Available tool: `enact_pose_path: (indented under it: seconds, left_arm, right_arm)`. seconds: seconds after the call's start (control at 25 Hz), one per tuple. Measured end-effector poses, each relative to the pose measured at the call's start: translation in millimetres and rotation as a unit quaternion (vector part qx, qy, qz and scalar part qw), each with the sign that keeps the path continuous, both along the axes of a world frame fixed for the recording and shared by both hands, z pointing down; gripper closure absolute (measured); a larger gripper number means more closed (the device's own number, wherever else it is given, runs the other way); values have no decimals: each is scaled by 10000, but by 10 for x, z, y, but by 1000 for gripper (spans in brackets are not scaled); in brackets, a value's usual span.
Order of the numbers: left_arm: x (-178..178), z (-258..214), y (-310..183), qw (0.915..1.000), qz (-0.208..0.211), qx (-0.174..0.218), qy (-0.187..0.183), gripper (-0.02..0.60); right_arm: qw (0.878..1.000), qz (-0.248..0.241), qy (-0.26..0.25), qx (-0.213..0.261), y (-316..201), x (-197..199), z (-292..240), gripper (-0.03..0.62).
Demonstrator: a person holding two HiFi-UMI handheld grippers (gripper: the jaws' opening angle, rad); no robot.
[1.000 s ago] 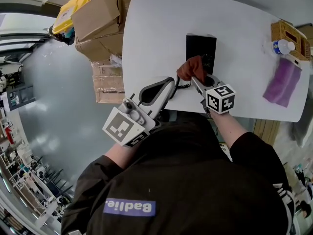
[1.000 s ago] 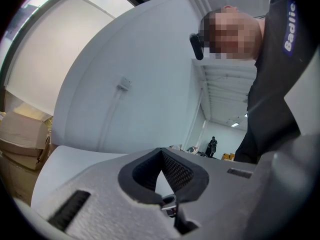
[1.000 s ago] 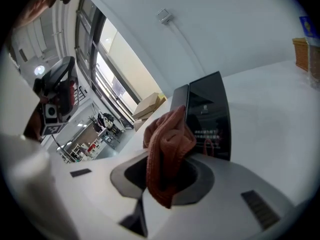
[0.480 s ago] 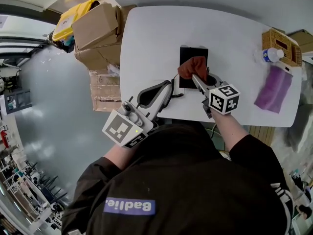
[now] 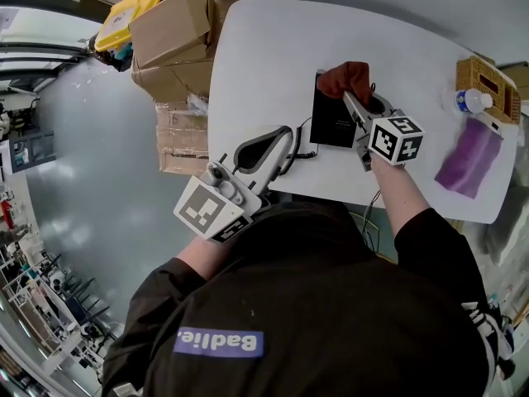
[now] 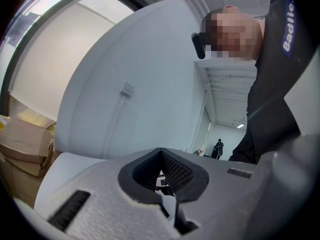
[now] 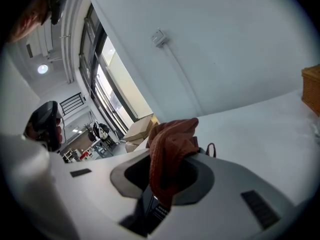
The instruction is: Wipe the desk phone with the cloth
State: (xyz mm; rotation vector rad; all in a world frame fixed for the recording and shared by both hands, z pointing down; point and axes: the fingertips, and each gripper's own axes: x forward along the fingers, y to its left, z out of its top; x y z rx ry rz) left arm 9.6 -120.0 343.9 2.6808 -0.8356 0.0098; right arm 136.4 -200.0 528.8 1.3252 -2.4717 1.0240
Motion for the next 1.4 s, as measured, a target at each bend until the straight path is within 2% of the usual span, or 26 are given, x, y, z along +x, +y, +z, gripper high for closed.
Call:
enact_pose_path:
  seconds: [0.24, 0.52, 0.84, 1.0, 1.16, 1.4]
  left_arm:
    - [35, 5, 61, 9999, 145, -31, -34, 575]
    - [118, 55, 198, 9993, 346, -90, -49, 575]
    - [232, 38, 254, 9985, 544, -47, -31, 575]
    - [294, 16, 266, 9982, 600, -6, 2, 575]
    - [354, -52, 235, 9981, 601, 92, 62, 575]
    - [399, -67, 165, 9987, 494, 113, 40, 575]
  right_arm:
    - [9995, -194, 1, -240, 337, -131, 222, 500]
    - [9985, -135, -101, -520, 766, -205, 429, 500]
    - [9953, -275, -24, -930, 1274, -265, 666, 500]
    - [9945, -449, 110, -939, 1401, -289, 647, 500]
    - [9967, -370, 63, -721, 1260, -173, 434, 500]
    - [10000, 23, 67, -41, 530, 243, -6, 500]
